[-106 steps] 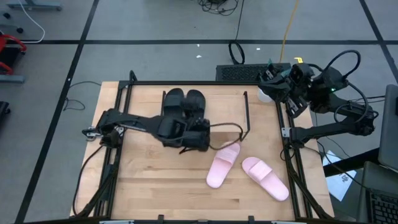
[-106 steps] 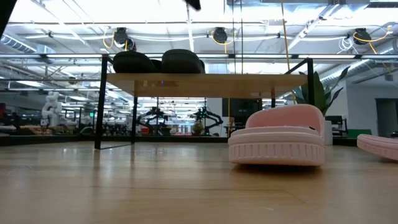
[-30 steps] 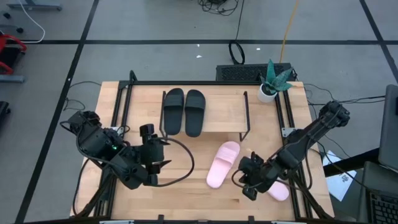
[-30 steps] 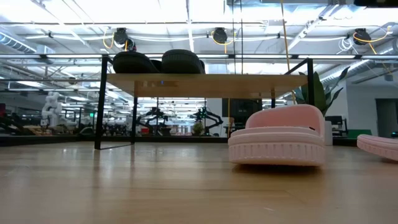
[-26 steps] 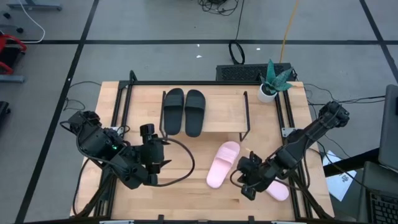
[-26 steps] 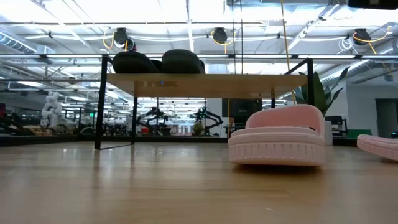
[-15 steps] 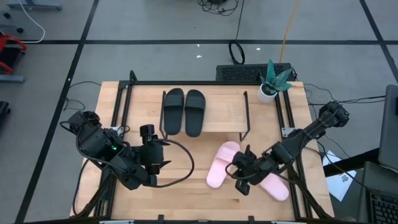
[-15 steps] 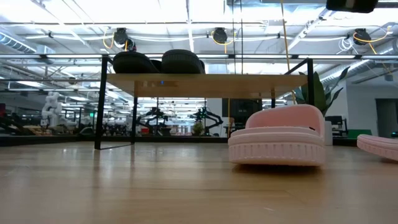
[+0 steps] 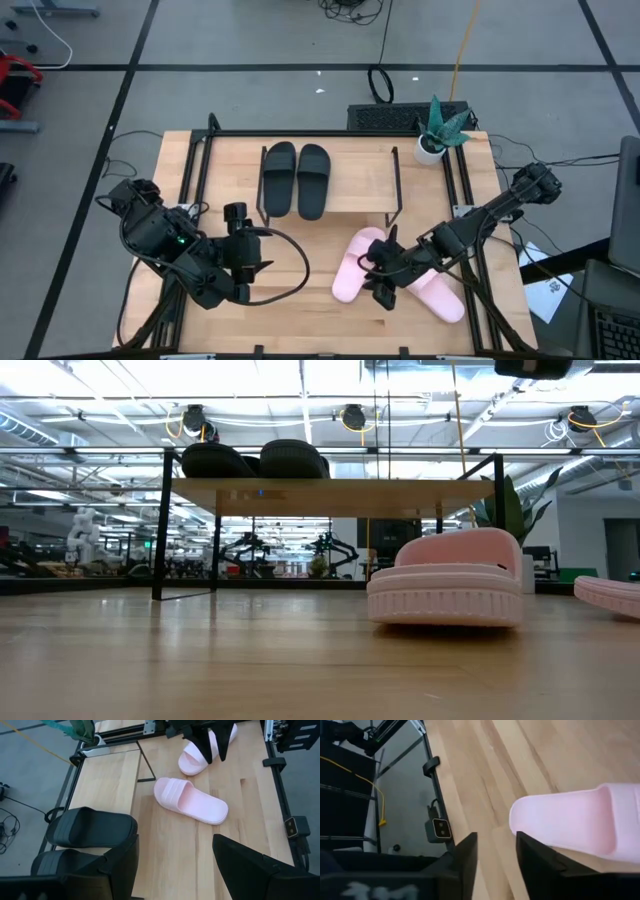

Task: Pick and place slides into the shelf
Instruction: Put the left pink slide next to the black slide on the shelf

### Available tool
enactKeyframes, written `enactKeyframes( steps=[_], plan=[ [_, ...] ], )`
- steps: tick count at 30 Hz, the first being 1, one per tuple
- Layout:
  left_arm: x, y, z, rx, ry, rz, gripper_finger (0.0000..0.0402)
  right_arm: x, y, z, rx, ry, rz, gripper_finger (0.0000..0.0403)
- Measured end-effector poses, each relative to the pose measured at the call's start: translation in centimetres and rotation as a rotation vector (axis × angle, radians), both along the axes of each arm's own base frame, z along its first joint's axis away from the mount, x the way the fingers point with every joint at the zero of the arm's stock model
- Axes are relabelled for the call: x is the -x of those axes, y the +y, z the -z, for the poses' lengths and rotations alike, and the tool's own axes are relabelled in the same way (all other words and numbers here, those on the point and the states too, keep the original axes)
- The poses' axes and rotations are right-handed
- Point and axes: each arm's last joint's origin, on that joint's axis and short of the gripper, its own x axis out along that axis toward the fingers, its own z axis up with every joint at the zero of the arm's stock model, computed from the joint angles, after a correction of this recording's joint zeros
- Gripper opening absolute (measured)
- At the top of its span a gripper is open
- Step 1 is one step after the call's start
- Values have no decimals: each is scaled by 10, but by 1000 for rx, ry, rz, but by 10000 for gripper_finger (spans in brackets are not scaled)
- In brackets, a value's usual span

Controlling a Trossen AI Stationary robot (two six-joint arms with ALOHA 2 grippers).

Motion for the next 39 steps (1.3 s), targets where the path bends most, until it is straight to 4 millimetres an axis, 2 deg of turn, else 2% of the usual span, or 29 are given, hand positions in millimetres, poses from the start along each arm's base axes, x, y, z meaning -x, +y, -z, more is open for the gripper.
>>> enactKeyframes(
  steps=[7, 20, 25, 28, 32, 35, 37, 39],
  plan=[
    [0, 0, 0, -4, 0, 2, 253, -5, 1, -5, -37, -60, 5, 159],
    [0, 0, 0, -11, 2, 10, 253, -5, 1, -5, -54, -56, 34, 159],
    [0, 0, 0, -11, 3, 10, 253, -1, 7, -5, -50, -60, 66, 160],
    [0, 0, 0, 0, 11, 19, 253, 1, 15, -21, -58, -116, 56, 160],
    [0, -1, 0, 13, 21, 28, 253, 2, 26, -64, -42, -271, 43, 160],
    [0, -1, 1, 23, 27, 31, 253, -6, 37, -93, 5, -356, 36, 160],
    [1, -2, 1, 26, 28, 35, 253, -16, 46, -93, 59, -295, 30, 160],
    [1, -2, 1, 25, 29, 39, 253, -28, 51, -80, 124, -159, 39, 160]
  ],
)
